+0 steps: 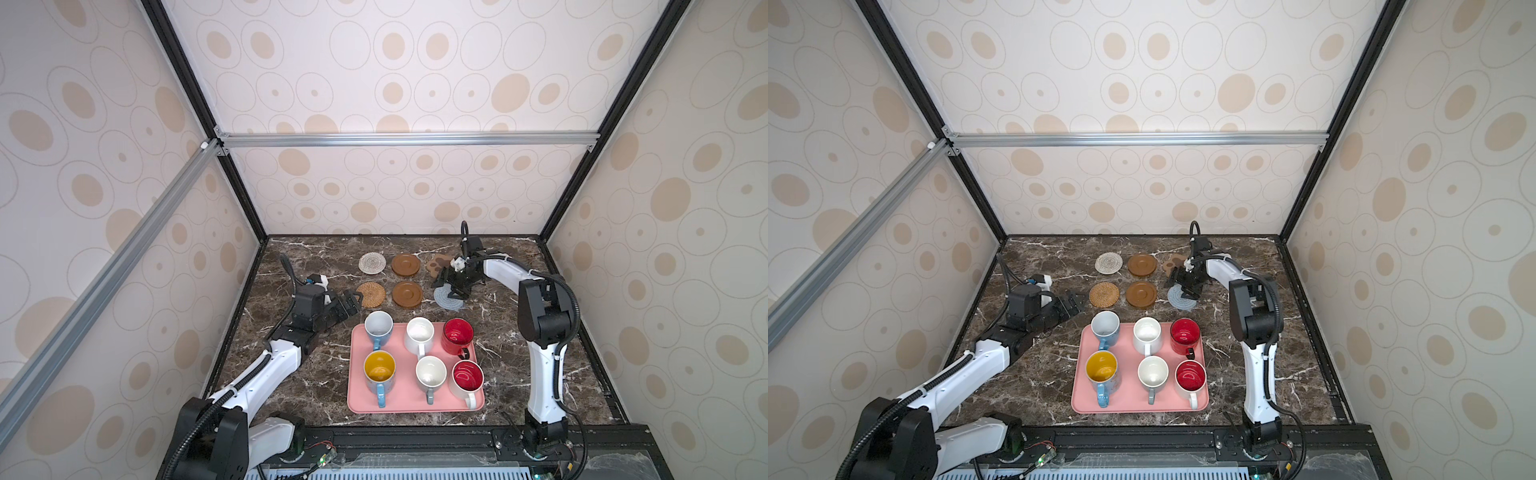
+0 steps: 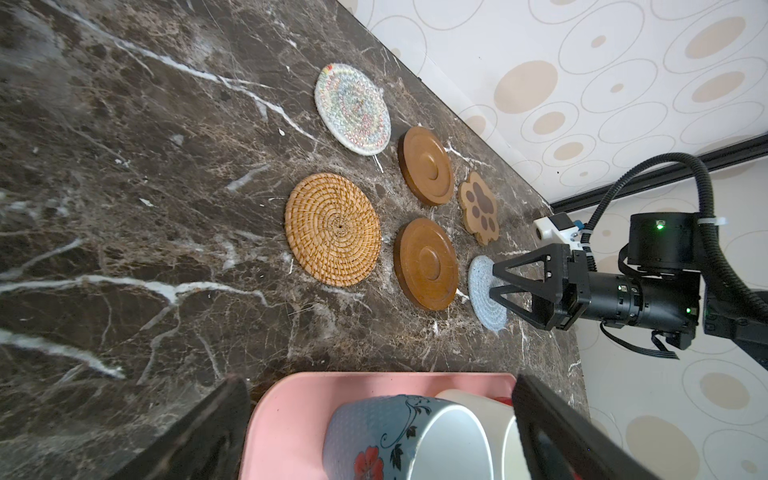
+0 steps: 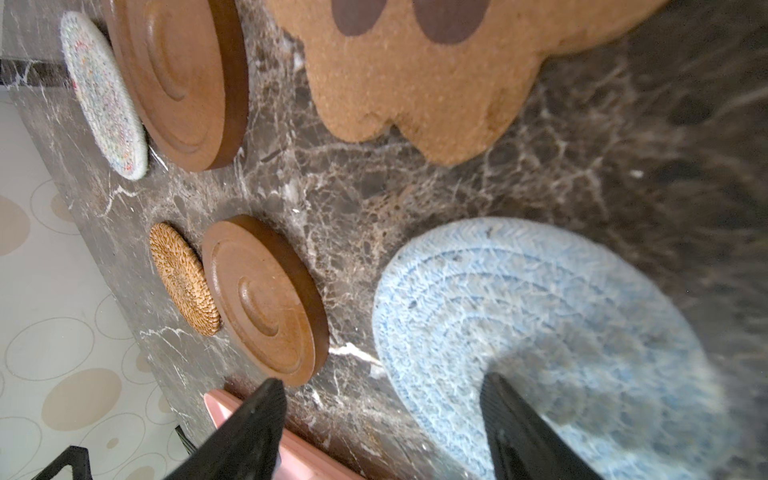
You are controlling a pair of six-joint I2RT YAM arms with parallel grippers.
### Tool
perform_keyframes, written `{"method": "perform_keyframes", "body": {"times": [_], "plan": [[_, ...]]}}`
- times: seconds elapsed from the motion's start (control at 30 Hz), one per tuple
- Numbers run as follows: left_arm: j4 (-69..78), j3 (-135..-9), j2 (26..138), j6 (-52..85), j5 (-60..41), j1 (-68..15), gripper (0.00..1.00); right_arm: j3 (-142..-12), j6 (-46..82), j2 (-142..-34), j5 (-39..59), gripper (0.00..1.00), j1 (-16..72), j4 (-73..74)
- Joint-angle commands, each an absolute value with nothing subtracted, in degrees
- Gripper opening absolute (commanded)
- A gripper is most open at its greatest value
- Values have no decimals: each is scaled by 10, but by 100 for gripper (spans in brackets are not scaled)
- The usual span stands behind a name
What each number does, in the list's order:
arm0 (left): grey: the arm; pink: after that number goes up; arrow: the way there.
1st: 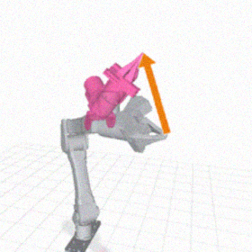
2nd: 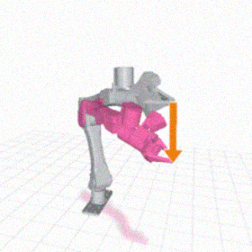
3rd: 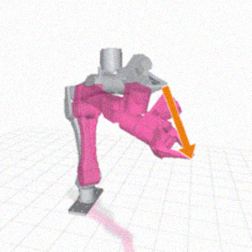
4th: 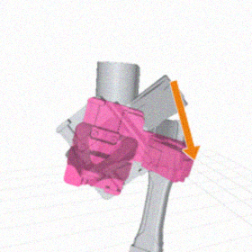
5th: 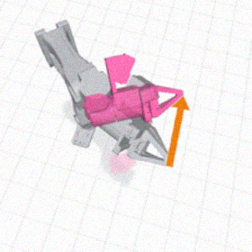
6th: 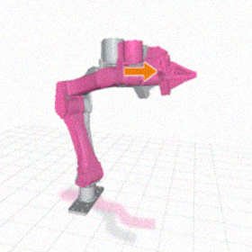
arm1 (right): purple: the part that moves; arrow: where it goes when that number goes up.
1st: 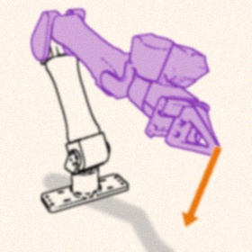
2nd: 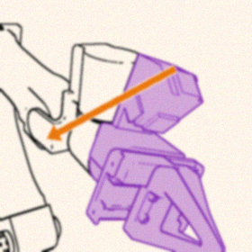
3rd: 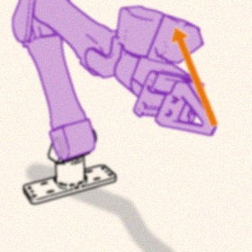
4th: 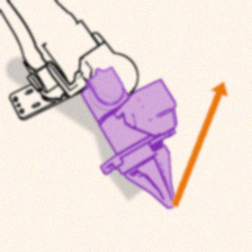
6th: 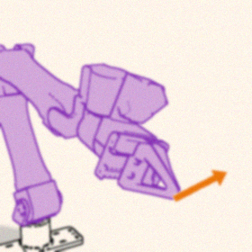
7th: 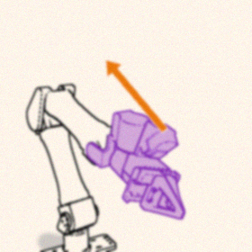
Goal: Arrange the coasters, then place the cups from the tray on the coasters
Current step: 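Drag the light-blue woven coaster toward the pink tray with the right gripper, then lift the right gripper off the light-blue coaster and draw it back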
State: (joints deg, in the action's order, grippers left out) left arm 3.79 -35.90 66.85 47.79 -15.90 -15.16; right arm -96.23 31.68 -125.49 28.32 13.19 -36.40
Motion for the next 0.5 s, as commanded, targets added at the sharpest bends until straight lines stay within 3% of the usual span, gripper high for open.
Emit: {"method": "perform_keyframes", "body": {"times": [0.0, 0.47], "plan": [[35, -366, 658, 484, -152, -151, 100, -961, 322, -1273, 281, 78, 140, -376], [28, -375, 662, 480, -152, -151, 100, -967, 316, -1273, 271, 78, 143, -386]]}}
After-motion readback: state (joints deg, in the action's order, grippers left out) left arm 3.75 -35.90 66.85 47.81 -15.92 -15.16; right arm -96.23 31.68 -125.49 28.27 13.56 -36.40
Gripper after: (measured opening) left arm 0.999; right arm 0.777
